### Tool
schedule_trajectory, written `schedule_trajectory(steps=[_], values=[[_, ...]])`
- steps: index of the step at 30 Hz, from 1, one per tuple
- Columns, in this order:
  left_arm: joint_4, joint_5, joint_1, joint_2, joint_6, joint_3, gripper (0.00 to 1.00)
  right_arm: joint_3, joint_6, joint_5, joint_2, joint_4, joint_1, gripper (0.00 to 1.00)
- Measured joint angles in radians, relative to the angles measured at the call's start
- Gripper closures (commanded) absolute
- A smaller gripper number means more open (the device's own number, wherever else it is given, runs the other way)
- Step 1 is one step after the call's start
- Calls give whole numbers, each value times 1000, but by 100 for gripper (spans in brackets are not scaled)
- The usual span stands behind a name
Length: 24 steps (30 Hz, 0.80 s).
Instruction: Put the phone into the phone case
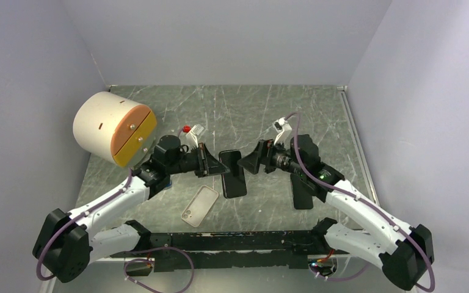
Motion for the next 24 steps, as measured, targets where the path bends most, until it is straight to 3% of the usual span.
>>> schedule_trajectory(steps=[5,11,19,23,24], values=[[126,117,0,-5,-10,-27,97,-71,48,-227,-26,101,-71,40],[230,211,0,-7,-11,-27,98,-136,160,-397,-37,286,-108,55],[235,243,3,-28,12,-26,98,-153,245,-474,-38,382,-137,100],[180,246,6,-27,39,2,97,-153,251,-479,-37,383,-142,100],[164,245,6,-27,47,10,97,-152,253,-479,-37,383,-142,94]])
